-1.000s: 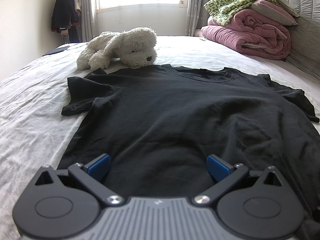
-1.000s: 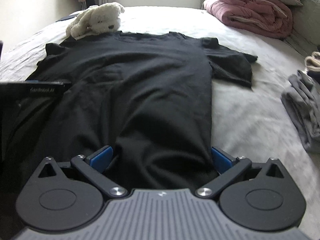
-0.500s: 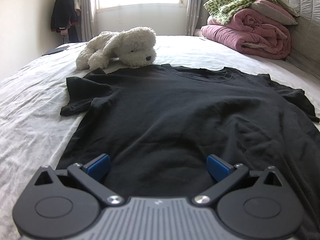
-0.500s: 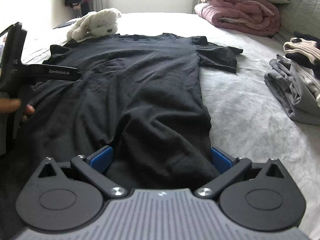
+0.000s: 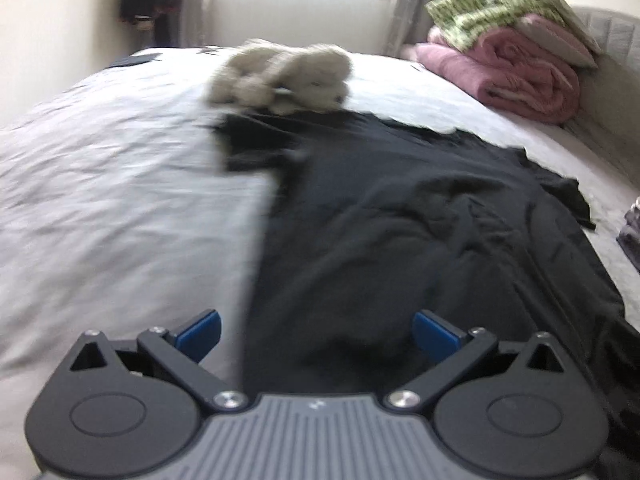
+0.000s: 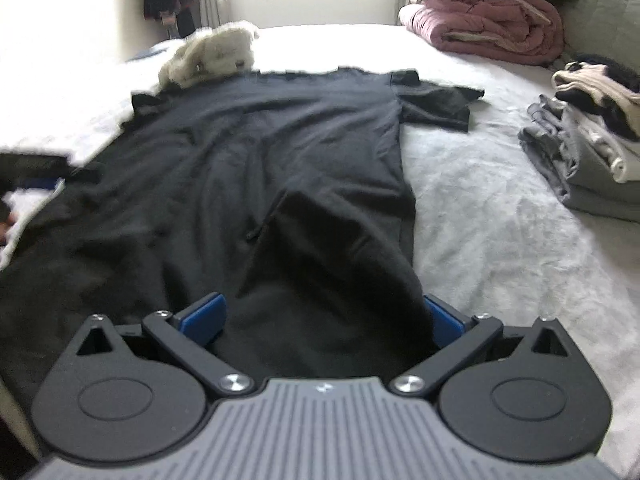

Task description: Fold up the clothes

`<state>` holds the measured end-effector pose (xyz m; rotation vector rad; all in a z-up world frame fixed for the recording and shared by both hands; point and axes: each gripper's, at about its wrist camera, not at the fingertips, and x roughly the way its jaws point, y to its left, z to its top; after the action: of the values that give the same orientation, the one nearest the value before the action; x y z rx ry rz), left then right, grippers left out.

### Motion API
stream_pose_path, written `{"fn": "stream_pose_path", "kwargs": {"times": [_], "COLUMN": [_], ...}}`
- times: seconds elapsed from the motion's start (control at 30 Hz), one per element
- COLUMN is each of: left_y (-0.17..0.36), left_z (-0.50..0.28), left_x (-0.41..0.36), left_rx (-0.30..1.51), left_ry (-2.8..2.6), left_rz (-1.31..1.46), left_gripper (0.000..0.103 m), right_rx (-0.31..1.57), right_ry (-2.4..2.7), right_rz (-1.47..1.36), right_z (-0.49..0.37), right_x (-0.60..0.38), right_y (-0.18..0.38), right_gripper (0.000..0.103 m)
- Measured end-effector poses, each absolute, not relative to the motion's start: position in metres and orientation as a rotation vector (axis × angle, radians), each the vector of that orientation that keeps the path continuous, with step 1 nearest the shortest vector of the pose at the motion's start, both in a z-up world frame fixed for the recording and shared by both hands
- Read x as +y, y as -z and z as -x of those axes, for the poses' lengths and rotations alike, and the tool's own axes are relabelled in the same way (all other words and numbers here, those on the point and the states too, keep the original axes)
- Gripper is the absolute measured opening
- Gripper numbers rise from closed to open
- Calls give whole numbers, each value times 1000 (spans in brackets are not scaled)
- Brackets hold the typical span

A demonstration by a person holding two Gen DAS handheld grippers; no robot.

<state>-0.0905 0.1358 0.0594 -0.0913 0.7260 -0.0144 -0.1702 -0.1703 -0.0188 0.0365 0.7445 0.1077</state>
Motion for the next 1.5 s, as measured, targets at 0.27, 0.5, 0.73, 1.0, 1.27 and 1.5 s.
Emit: {"fn": "stream_pose_path", "kwargs": {"times": [0.27,0.5,0.73,1.0,1.27,1.5], "left_y": [-65,-41,-47,-107,-89,-70], "left_z": [162,177,181,193,186,193], "left_x": [192,184,168,179,176,192], "left_rx": [793,917,925,880,966,985], "left_ry": [51,295,367,427,374,253], "left_rz": [171,227,216,321,332,259], "left_gripper": [102,102,12,5,44,69], "right_rx": [691,731,888,733,731,763], "right_ry": [-84,-23,-74,-188,-103,-47], "right_rz": [-131,-203,-255,-486,-493,-467], "right_z": [206,228,232,247,240,240], "right_x": [-209,-248,-254,-261,-265,-270], "right_y": [-16,-18,12,-37,-49,-23], "right_gripper": [96,71,11,5,5,5]}}
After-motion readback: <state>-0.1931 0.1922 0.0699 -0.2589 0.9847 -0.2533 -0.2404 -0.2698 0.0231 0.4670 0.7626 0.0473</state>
